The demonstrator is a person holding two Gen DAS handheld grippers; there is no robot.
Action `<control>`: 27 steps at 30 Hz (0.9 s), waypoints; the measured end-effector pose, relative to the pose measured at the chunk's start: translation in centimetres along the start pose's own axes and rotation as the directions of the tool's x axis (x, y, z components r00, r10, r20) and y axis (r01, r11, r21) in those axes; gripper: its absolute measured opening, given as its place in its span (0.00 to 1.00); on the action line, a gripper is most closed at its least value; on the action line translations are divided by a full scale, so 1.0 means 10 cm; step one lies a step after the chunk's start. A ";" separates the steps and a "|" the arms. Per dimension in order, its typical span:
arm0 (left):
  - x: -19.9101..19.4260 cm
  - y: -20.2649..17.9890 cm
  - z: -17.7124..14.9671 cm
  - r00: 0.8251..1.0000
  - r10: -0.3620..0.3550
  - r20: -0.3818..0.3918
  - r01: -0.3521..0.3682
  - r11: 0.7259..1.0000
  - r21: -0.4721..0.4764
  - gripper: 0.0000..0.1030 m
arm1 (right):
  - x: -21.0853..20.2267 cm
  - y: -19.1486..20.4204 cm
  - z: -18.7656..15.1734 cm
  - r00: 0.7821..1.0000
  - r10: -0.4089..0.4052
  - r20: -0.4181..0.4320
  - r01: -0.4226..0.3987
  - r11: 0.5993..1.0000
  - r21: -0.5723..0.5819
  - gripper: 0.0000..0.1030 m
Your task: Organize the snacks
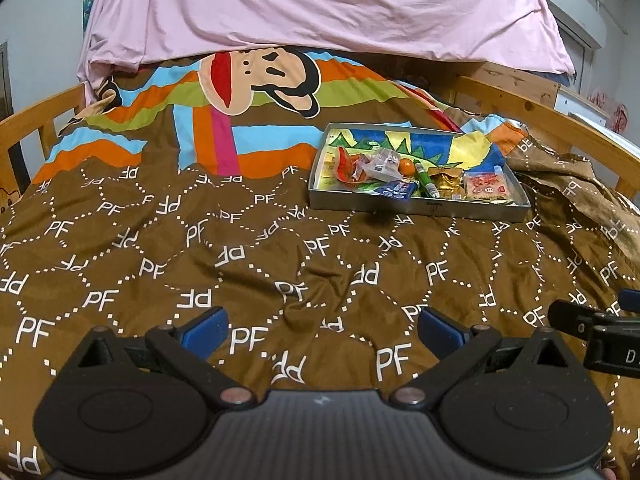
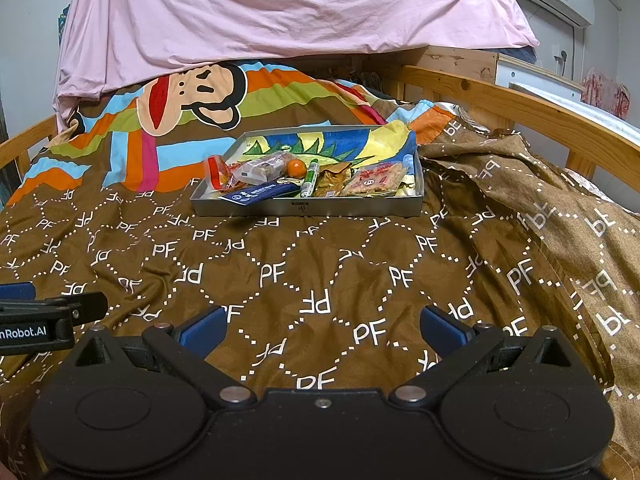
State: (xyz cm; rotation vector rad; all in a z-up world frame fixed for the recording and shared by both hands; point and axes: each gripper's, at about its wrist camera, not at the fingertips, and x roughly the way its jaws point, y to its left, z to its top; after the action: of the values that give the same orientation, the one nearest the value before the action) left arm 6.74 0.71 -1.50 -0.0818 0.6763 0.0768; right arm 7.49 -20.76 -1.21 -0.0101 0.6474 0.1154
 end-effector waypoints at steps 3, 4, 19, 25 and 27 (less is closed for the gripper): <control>0.01 0.00 0.00 1.000 0.005 -0.004 -0.005 1.000 -0.008 1.00 | 0.00 0.00 0.00 1.000 0.000 0.000 0.000 1.000 -0.001 0.99; 0.01 0.00 0.00 1.000 0.006 -0.007 -0.006 1.000 -0.009 0.99 | 0.00 0.00 0.00 1.000 0.000 0.000 0.000 1.000 -0.001 0.99; 0.02 -0.02 0.00 1.000 0.006 -0.013 -0.007 1.000 -0.005 1.00 | 0.00 0.00 0.00 1.000 0.000 -0.002 0.000 1.000 -0.002 0.99; 0.03 -0.02 -0.02 1.000 0.011 -0.020 -0.011 1.000 -0.007 1.00 | 0.00 0.00 0.00 1.000 -0.001 -0.002 0.001 1.000 -0.001 0.99; 0.04 -0.02 -0.02 1.000 0.012 -0.021 -0.012 1.000 -0.007 1.00 | 0.01 0.01 0.01 1.000 -0.001 -0.003 0.001 1.000 -0.001 0.99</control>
State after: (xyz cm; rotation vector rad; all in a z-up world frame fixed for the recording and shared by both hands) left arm 6.94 0.46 -1.84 -0.0856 0.6974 0.0897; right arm 7.58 -20.67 -1.18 -0.0119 0.6499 0.1148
